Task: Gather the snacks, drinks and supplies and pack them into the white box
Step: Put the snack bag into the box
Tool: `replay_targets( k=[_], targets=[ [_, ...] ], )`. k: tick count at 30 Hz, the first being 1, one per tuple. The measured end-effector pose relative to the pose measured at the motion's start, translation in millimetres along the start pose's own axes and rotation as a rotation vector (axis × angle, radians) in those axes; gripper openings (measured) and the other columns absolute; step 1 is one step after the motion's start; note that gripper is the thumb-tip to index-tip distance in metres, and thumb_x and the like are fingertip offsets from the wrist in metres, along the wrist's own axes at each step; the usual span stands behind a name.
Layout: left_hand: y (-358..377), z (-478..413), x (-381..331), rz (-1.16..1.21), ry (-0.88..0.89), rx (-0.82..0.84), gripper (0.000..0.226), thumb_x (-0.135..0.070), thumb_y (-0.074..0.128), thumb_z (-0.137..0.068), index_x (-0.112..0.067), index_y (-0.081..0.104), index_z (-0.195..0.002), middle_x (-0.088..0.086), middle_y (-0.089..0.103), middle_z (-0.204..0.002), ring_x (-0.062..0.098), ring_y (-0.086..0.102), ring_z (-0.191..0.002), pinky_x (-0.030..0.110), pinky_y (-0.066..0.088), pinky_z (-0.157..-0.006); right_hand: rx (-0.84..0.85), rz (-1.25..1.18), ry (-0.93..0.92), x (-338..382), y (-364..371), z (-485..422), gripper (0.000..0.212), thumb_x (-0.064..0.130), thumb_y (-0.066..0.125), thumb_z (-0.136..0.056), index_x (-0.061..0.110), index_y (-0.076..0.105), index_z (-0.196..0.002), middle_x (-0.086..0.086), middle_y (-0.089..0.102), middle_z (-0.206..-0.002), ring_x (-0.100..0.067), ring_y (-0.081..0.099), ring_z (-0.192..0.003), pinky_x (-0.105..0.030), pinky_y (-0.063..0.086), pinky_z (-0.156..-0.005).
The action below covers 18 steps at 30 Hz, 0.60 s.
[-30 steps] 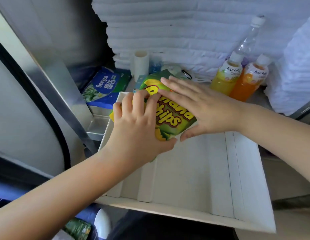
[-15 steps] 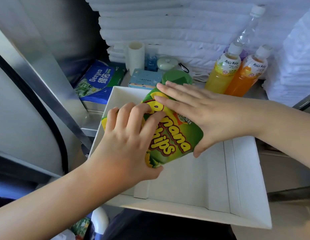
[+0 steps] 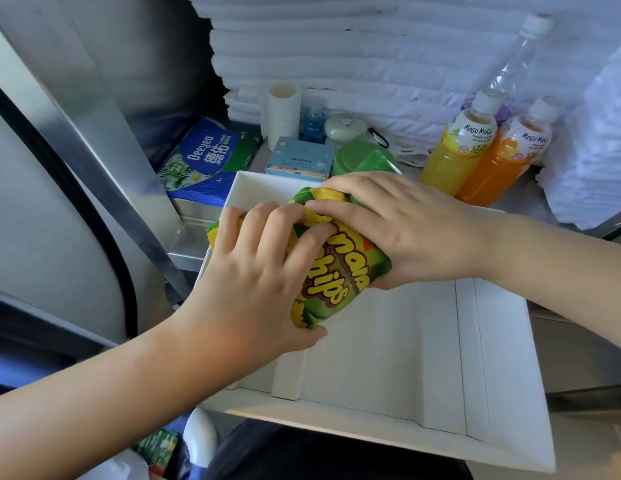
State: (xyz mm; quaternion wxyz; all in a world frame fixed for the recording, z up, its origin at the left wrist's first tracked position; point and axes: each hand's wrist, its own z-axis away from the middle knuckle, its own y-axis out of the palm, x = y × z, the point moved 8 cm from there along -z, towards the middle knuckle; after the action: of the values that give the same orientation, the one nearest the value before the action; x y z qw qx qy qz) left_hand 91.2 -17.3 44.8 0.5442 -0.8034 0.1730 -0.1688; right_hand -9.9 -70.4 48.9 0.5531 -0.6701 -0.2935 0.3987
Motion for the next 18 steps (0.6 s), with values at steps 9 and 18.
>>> replay_targets(
  k=[9, 18],
  targets=[
    [14, 6, -5, -0.034, 0.041, 0.163, 0.115, -0.072, 0.071, -0.045, -0.011, 0.033, -0.135, 0.027, 0.044, -0.135, 0.041, 0.053, -0.11, 0.053, 0.044, -0.09, -0.004, 0.101, -0.07, 5, -11, 6, 0.079, 0.048, 0.065, -0.068, 0.012, 0.045, -0.136, -0.015, 0.049, -0.129, -0.032, 0.05, -0.114, -0.041, 0.042, -0.093],
    [45, 27, -34, 0.239, 0.328, 0.417, 0.098, -0.04, 0.069, -0.075, -0.025, 0.0, -0.143, 0.006, 0.012, -0.144, 0.025, 0.049, -0.116, 0.034, 0.051, -0.084, 0.12, 0.122, -0.353, 17, 24, 32, 0.059, 0.029, 0.07, -0.075, 0.016, 0.048, -0.128, -0.013, 0.05, -0.13, -0.029, 0.049, -0.118, -0.043, 0.042, -0.096]
  ],
)
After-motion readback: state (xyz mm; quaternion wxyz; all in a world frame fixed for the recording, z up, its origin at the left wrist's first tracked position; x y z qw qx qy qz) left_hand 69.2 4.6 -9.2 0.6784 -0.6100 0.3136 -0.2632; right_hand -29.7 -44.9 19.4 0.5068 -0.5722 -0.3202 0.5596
